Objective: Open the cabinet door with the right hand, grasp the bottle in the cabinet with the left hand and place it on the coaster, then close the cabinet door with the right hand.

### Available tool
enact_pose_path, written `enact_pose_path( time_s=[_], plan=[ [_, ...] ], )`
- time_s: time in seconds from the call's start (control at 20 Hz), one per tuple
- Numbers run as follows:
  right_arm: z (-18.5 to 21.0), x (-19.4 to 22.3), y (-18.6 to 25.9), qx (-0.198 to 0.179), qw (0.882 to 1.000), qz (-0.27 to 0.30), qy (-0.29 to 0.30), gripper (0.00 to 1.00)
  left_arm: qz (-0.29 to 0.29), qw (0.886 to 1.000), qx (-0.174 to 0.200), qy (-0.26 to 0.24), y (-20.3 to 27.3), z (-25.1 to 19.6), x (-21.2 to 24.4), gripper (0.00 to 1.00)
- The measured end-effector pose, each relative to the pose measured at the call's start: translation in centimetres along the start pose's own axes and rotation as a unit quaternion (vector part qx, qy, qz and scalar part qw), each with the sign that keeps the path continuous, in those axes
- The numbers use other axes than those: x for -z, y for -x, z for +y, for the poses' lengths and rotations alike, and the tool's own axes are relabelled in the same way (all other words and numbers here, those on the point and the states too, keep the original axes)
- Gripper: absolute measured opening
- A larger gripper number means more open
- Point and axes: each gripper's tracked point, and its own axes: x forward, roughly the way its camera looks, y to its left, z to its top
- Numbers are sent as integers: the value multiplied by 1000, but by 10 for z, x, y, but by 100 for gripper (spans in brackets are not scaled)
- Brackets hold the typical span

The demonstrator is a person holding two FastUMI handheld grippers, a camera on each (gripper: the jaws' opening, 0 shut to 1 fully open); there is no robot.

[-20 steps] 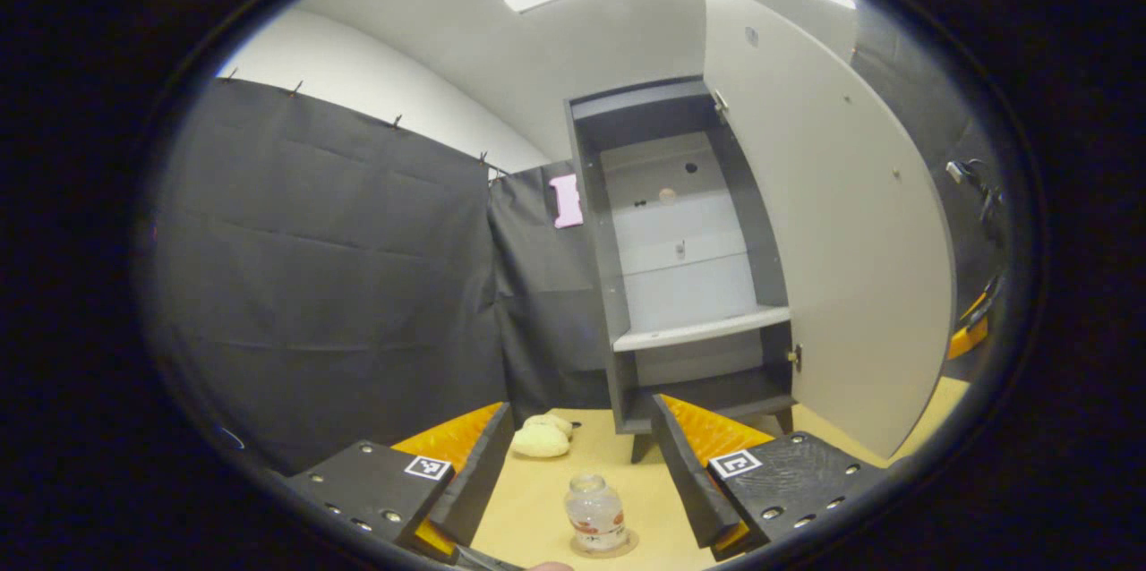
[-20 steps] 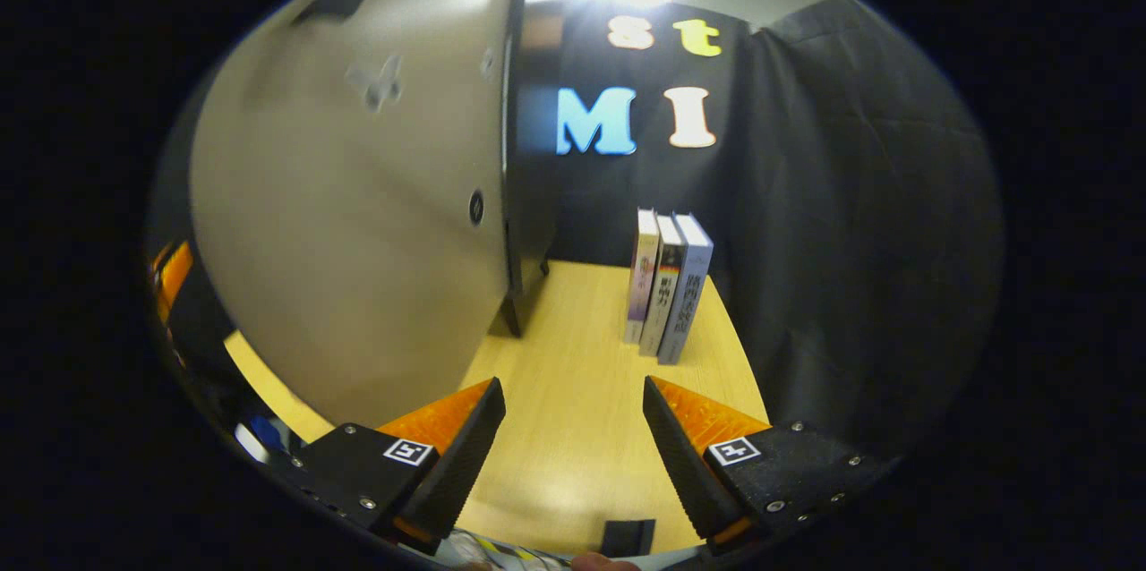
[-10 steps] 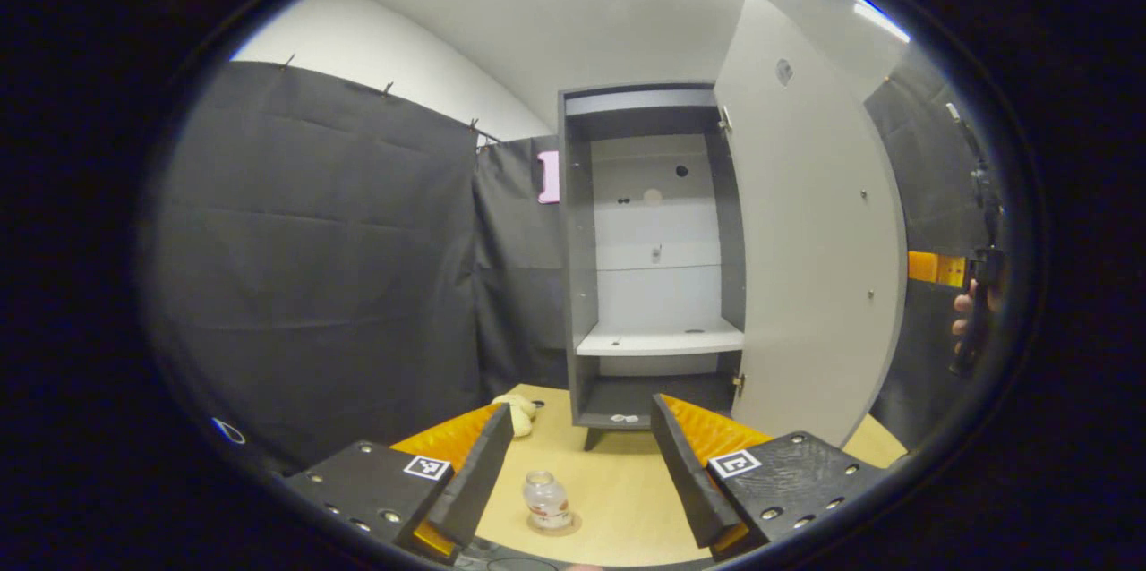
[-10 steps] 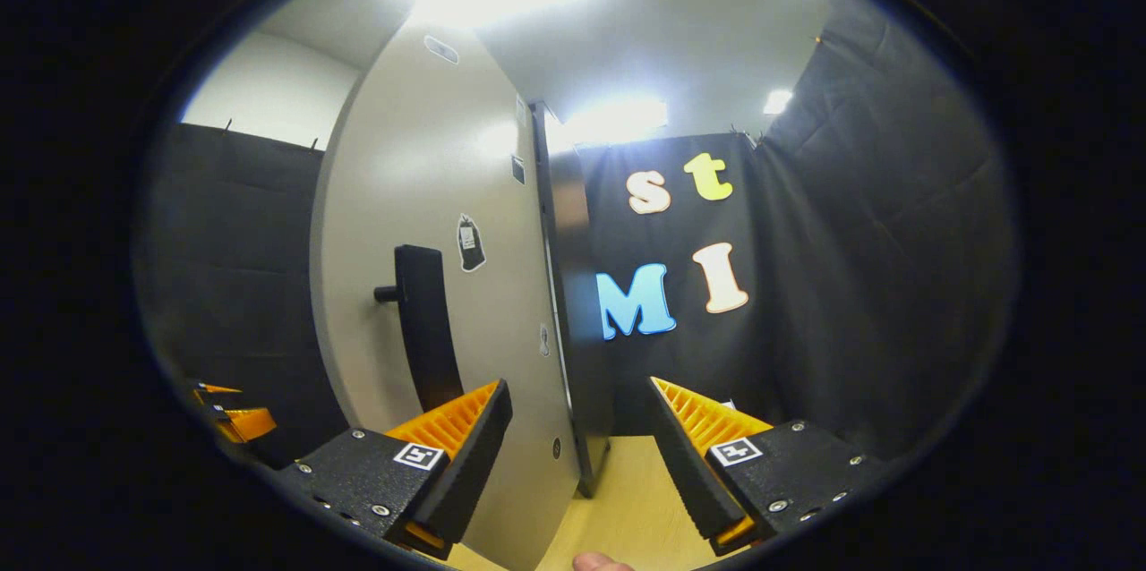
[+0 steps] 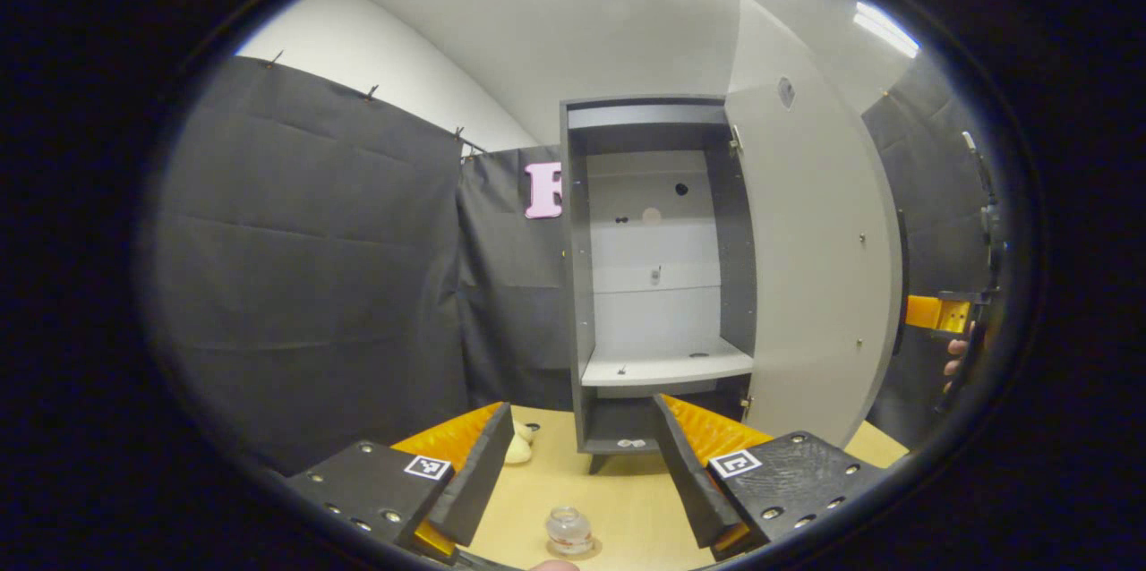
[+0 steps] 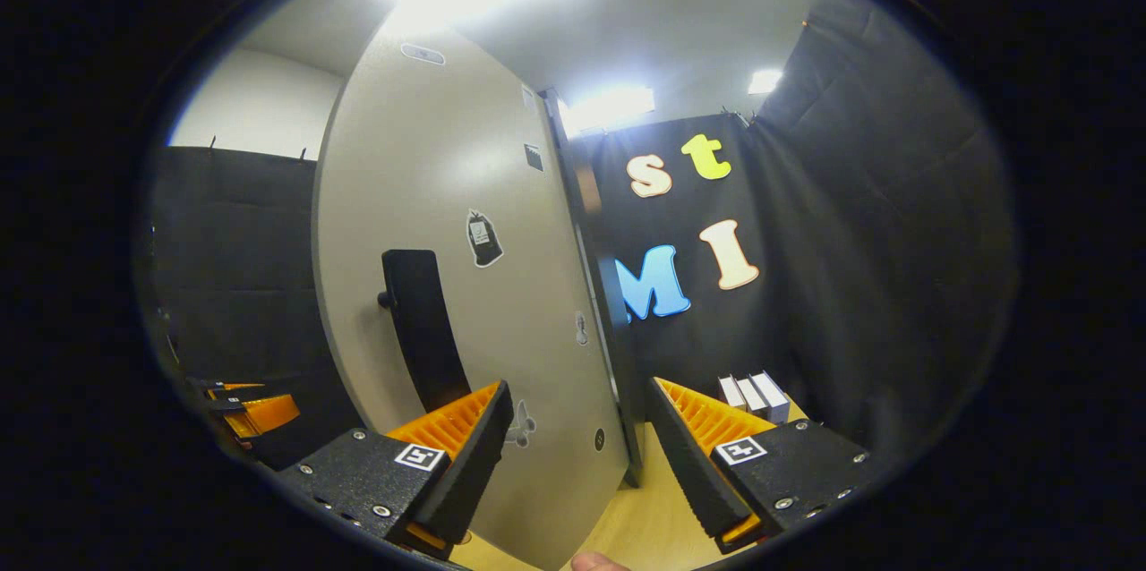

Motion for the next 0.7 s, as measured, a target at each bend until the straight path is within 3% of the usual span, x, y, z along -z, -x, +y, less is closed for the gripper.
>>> enact_pose_path(
  time_s=[0.3,0.45,0.55,0.7],
  plan=[
    [76,2,-38,2,1000,-18,-21,94,-4,999,27,24,-81,46,7,88],
    [105,1,-61,5,999,-37,-19,94,-16,998,45,-31,-107,63,3,89],
    [114,9,-82,6,999,-27,-23,94,-24,997,59,-47,-114,62,3,89],
    [107,15,-94,45,999,-4,-19,95,-43,995,81,-41,-120,53,-6,88]
  ],
)
